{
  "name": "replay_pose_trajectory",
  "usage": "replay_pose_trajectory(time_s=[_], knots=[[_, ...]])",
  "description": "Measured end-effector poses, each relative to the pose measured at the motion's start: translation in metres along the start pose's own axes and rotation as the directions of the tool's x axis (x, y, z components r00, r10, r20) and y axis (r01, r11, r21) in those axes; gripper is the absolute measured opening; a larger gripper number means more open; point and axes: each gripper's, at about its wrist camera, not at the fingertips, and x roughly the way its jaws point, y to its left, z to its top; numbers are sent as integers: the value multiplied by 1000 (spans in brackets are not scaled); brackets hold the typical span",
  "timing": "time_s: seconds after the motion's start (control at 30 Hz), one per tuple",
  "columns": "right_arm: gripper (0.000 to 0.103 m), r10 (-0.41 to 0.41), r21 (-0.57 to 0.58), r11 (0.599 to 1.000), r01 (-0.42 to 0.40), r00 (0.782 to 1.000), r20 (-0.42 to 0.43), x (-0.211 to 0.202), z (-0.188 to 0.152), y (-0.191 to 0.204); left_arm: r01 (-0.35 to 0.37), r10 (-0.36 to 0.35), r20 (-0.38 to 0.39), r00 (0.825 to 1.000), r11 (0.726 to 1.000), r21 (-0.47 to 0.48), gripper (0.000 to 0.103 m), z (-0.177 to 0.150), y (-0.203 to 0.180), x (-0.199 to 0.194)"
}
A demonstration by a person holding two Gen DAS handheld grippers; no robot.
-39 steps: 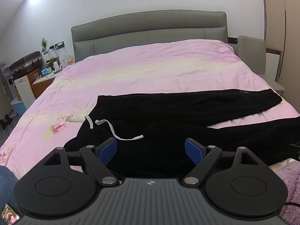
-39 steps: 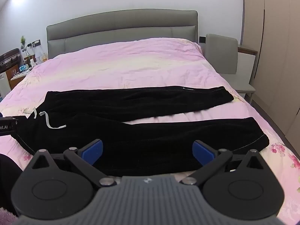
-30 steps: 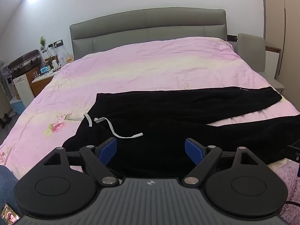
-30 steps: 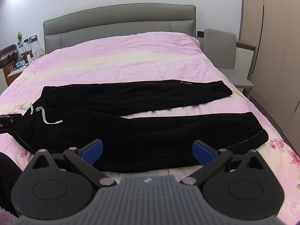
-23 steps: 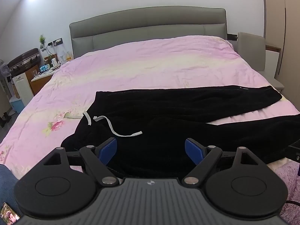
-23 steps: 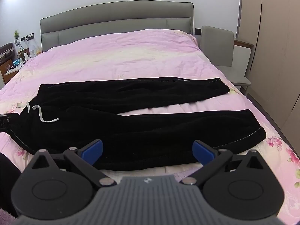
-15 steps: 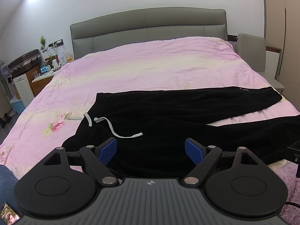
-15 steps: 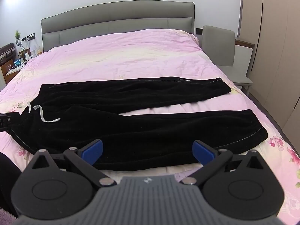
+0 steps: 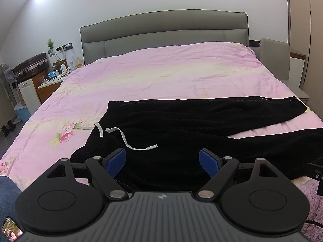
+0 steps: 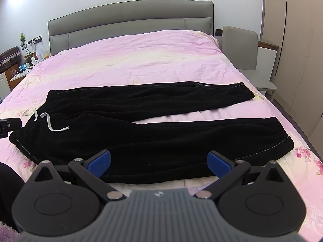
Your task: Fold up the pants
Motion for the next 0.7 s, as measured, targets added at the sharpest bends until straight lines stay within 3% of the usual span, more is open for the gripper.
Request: replay_pose_trajectory(time_s=[0.7], knots=[[98,-2,-9,1000,2,1000,-6,0,2,6,5,-5,2,1000,1000,-7,97,-2,4,1]])
